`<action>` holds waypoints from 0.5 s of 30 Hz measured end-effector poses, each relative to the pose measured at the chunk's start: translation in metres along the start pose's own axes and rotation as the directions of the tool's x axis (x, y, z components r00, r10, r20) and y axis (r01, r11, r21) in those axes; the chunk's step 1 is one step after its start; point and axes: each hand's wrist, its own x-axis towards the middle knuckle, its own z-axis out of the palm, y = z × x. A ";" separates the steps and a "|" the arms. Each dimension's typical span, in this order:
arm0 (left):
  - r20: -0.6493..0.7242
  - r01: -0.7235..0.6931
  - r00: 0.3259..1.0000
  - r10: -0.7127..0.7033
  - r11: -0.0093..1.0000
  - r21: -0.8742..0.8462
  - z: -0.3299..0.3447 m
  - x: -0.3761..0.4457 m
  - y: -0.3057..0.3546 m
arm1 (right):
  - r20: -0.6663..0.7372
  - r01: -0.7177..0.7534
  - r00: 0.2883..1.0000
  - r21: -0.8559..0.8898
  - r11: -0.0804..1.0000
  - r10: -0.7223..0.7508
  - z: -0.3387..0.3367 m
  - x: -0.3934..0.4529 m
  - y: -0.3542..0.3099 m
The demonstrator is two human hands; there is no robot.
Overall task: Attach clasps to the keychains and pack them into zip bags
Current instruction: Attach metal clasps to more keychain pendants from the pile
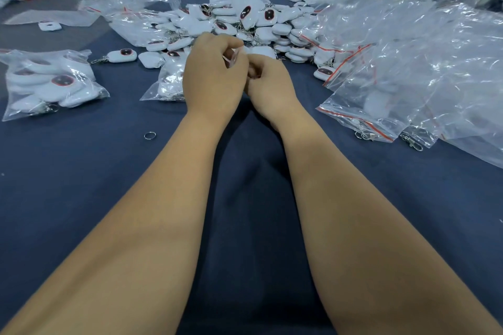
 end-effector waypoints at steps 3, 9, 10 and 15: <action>-0.051 -0.019 0.999 0.019 1.000 -0.002 -0.001 0.000 0.002 | -0.001 -0.045 0.999 0.055 0.997 0.045 -0.002 0.001 0.000; -0.045 -0.083 0.995 0.086 0.995 0.056 -0.001 -0.002 0.003 | 0.212 -0.017 0.968 -0.482 0.876 0.136 0.005 0.004 -0.002; -0.034 -0.082 0.996 0.084 0.995 0.056 0.000 -0.002 0.003 | 0.193 0.000 0.975 -0.479 0.878 0.106 0.006 0.003 -0.003; 0.161 0.071 0.983 -0.084 0.994 0.085 0.003 0.001 -0.005 | -0.056 -0.065 0.997 -0.323 0.944 0.049 -0.001 -0.004 -0.005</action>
